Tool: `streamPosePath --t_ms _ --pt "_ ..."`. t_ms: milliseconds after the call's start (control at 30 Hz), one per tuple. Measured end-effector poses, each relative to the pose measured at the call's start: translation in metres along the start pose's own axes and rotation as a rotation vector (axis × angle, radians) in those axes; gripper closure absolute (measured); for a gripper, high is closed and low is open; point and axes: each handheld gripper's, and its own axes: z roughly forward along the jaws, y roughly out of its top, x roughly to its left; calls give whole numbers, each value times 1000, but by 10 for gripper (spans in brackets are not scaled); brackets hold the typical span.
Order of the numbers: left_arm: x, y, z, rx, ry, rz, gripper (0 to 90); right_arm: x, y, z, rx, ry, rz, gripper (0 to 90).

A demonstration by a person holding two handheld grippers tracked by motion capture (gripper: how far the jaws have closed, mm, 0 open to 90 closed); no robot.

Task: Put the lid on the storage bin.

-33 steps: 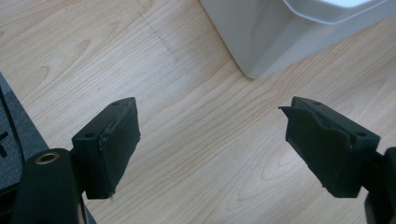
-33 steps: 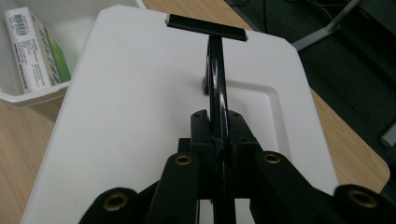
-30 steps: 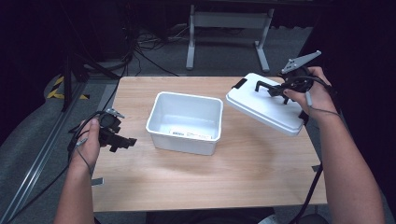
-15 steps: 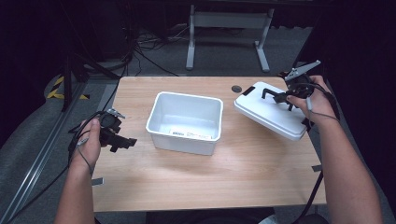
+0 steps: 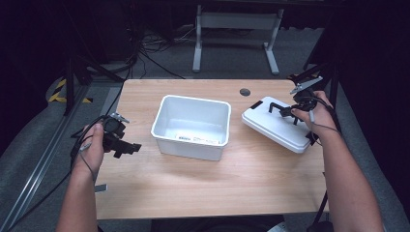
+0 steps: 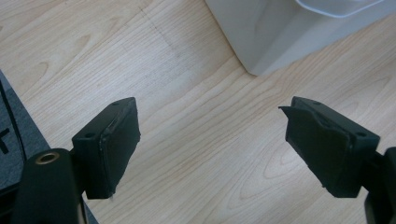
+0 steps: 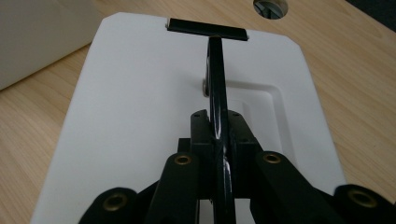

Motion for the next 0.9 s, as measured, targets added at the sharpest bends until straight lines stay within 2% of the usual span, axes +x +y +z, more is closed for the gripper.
streamPosePath --t_ms 133,400,767,900 --pt "0 0 0 -1 4 -2 184 -2 -8 11 7 8 17 847" --pt "0 0 0 1 3 -2 184 -1 -17 24 13 19 19 847" --pt "-1 0 0 8 4 3 184 1 -26 35 33 37 18 842" --pt "-1 0 1 7 5 4 184 1 -28 34 13 46 27 853"
